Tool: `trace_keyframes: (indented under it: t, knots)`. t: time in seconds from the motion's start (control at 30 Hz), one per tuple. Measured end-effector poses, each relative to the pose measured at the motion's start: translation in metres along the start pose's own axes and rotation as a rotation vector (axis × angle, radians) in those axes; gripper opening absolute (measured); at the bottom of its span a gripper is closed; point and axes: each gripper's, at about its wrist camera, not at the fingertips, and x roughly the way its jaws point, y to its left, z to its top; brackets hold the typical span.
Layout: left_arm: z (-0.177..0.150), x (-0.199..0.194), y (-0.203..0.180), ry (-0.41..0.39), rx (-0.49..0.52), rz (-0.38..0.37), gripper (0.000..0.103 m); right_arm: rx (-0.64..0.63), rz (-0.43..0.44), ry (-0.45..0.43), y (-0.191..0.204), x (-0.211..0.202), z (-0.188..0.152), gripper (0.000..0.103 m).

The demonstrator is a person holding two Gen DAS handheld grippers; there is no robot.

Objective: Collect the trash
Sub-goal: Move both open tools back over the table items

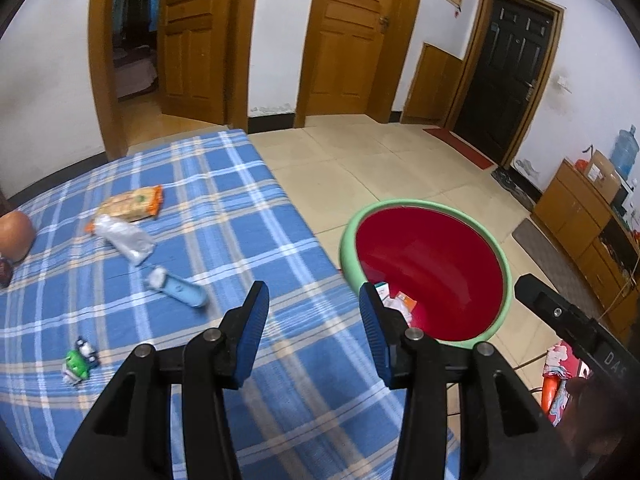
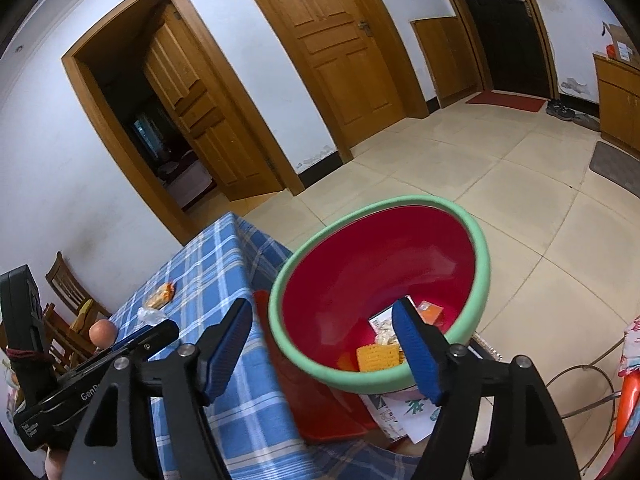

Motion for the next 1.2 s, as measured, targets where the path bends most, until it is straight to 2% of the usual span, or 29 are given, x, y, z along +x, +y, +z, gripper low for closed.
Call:
trace_keyframes:
  t: [0.4,0.77,1.2]
  knots:
    - [-0.012,-0.035,0.046,-0.046,-0.075,0.061,0.047,-0.059,0.05,0.026,0.038,-0.004,-0.015,0.077]
    - [-0.029,-0.054,0.096,-0.055,-0.158,0.138,0.047,-0.102,0.081,0.066,0.063,0.005,-0.027,0.078]
    - [-0.05,-0.052,0.147,-0.017,-0.233,0.225,0.048,-0.129,0.08,0.117,0.078,0.017,-0.041,0.078]
